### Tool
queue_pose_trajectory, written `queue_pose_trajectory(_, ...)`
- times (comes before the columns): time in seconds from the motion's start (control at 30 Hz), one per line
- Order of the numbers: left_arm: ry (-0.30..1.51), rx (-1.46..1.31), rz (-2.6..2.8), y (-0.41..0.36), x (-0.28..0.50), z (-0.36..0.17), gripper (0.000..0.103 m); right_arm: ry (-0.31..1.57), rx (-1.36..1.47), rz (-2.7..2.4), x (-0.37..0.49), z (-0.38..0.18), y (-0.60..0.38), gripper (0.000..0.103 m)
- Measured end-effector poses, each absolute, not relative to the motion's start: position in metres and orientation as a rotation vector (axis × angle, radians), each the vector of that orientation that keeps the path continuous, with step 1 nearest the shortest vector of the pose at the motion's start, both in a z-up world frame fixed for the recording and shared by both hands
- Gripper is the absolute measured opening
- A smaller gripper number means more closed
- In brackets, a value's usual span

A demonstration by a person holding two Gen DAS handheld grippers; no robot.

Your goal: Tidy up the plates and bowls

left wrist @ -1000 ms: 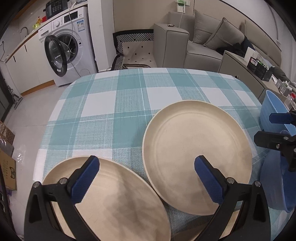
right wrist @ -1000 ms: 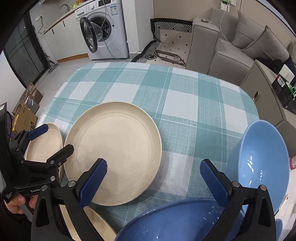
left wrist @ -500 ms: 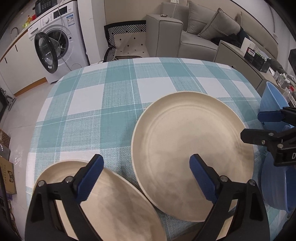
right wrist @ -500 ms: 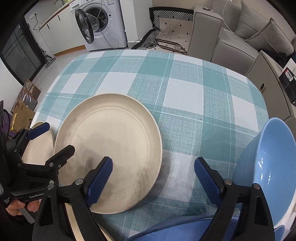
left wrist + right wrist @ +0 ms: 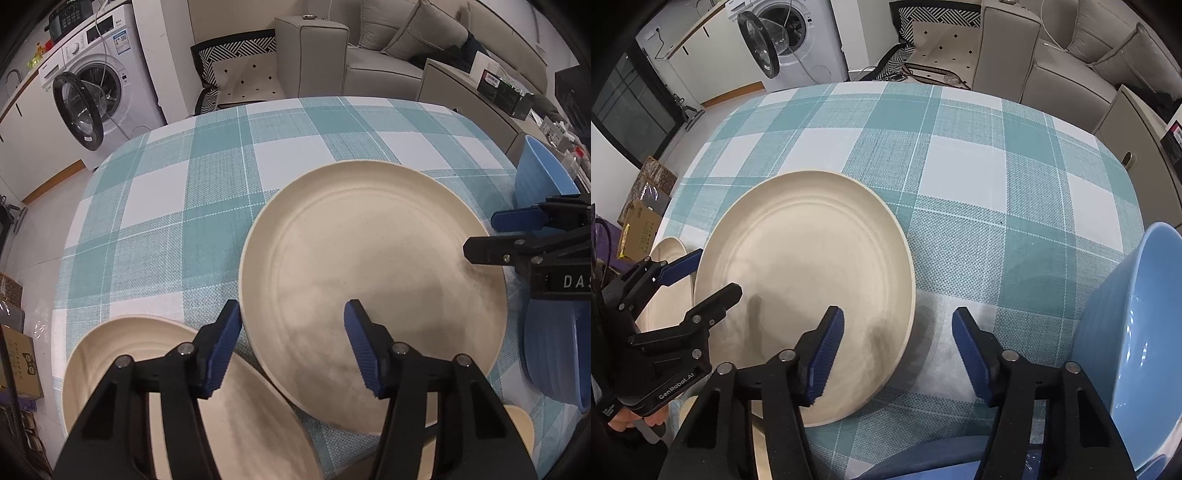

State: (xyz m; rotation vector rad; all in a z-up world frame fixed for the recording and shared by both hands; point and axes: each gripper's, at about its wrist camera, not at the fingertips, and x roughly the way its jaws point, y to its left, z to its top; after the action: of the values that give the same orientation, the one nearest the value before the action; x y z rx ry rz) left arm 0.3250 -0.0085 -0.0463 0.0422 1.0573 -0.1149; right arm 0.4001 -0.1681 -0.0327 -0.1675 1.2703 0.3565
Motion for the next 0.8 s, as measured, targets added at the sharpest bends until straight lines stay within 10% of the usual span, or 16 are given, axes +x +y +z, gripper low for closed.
queue_pose_trajectory(0.6, 1.063, 0.042, -0.127, -0.014, 0.325, -0.052, 0.052, 1.278, -0.229, 0.346, 0.399, -0.039, -0.164, 0.041)
queue_pose_trajectory(0.8, 1.074, 0.060, -0.105, -0.016, 0.325, -0.053, 0.048, 1.282, -0.252, 0.333, 0.400, -0.042, -0.167, 0.022)
